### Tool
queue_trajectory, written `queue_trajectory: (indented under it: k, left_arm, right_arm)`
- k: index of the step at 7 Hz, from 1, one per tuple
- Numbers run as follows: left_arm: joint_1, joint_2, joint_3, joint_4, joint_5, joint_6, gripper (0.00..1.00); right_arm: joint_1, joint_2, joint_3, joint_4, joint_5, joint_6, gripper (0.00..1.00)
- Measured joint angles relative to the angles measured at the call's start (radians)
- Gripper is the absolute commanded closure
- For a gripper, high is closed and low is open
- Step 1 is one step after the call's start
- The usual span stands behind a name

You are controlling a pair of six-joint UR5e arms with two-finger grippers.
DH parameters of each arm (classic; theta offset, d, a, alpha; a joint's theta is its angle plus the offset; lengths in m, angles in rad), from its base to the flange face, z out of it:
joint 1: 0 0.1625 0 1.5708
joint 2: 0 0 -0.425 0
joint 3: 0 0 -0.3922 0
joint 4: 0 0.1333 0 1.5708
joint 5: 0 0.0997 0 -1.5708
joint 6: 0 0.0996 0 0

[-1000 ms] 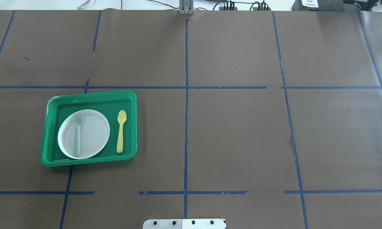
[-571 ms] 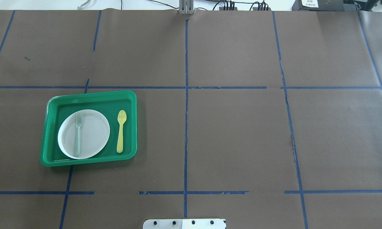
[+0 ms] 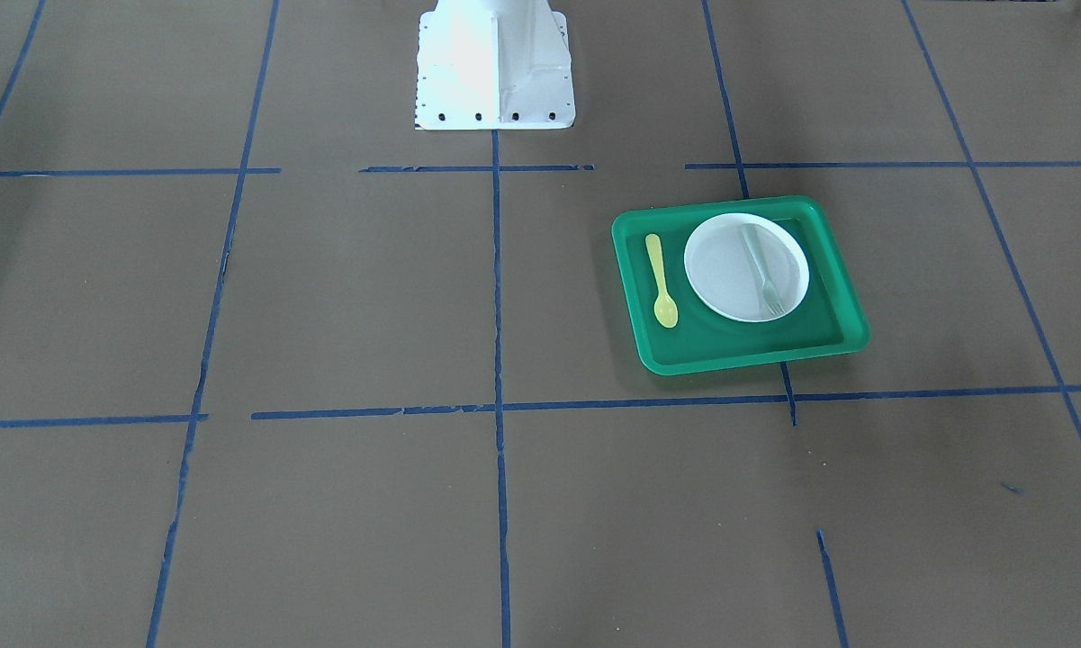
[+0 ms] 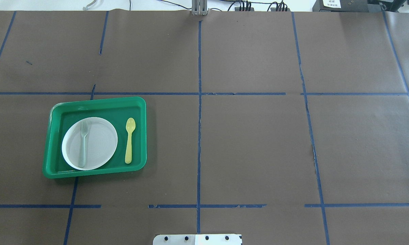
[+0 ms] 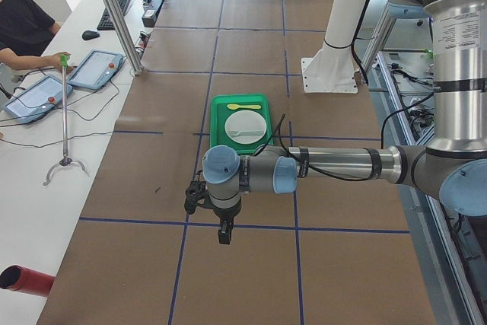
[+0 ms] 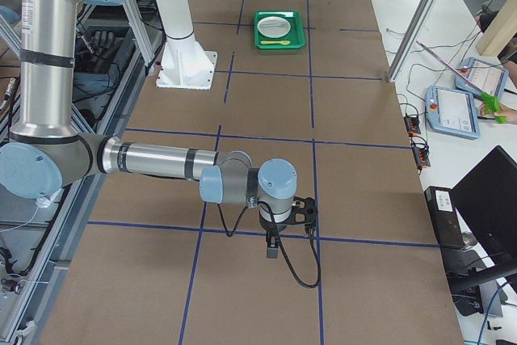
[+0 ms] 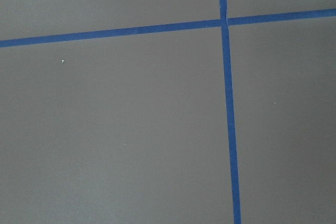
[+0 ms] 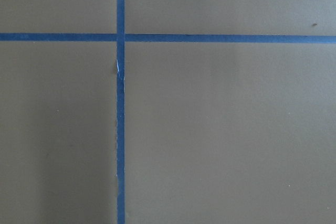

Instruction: Place spoon

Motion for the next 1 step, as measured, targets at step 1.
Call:
queue_trajectory:
  k: [1]
  left_arm:
    - [0.000, 0.000, 0.000, 0.000, 0.000, 0.000, 0.00]
  right_arm:
    - [0.000, 0.000, 0.000, 0.000, 0.000, 0.000, 0.00]
